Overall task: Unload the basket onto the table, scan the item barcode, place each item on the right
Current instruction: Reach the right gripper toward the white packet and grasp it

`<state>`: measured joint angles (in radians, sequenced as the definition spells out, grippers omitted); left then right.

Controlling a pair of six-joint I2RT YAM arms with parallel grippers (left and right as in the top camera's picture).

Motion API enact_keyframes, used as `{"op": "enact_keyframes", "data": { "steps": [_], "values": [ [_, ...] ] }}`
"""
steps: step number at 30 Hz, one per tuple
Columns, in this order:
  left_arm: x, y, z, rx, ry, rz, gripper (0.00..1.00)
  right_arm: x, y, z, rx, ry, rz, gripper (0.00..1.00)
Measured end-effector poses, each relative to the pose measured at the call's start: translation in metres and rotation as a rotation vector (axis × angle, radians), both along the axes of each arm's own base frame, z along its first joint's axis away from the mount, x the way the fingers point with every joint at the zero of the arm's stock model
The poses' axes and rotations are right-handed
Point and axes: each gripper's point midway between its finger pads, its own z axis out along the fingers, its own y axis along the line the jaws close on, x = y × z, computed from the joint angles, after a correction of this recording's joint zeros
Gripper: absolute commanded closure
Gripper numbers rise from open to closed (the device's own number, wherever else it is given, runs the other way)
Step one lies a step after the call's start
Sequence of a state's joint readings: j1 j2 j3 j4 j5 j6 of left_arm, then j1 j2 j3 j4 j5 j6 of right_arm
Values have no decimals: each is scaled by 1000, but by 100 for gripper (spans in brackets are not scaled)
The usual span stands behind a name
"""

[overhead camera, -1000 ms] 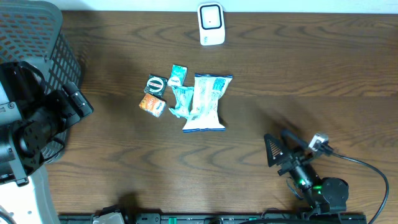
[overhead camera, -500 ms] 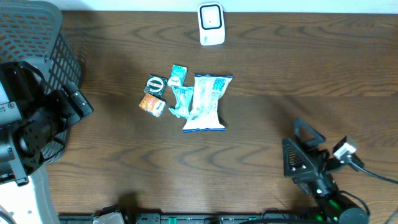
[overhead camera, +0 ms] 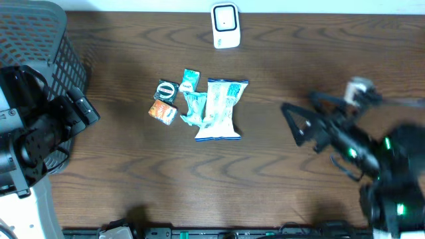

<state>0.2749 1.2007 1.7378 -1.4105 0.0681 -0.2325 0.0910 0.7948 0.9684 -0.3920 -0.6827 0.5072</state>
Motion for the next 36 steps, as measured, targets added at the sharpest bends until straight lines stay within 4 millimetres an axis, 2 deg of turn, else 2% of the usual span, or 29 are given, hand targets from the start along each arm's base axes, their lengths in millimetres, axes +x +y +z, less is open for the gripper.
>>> {"op": "enact_keyframes", "data": {
  "steps": [5,9,10,14,19,24,25,26,27,29,33,34,36],
  "values": [
    [0,0,0,0,0,0,2,14,33,-17,-96,122,152,1],
    [0,0,0,0,0,0,2,25,62,-33,-209,195,204,1],
    [0,0,0,0,0,0,2,27,64,-35,-222,200,201,1],
    [0,0,0,0,0,0,2,45,75,-68,-357,281,163,1],
    [0,0,0,0,0,0,2,65,74,-107,-449,363,117,1],
    [0,0,0,0,0,0,2,71,72,-117,-473,382,100,1],
    [0,0,0,0,0,0,2,72,72,-116,-472,376,97,3],
    [0,0,0,0,0,0,2,73,73,-115,-469,368,96,11],
    [0,0,0,0,0,0,2,75,73,-114,-468,362,93,19],
    [0,0,0,0,0,0,2,77,71,-114,-478,350,83,42],
    [0,0,0,0,0,0,2,83,69,-121,-497,364,60,67],
    [0,0,0,0,0,0,2,84,69,-124,-499,371,56,71],
    [0,0,0,0,0,0,2,90,70,-137,-510,405,52,82]
  ]
}}
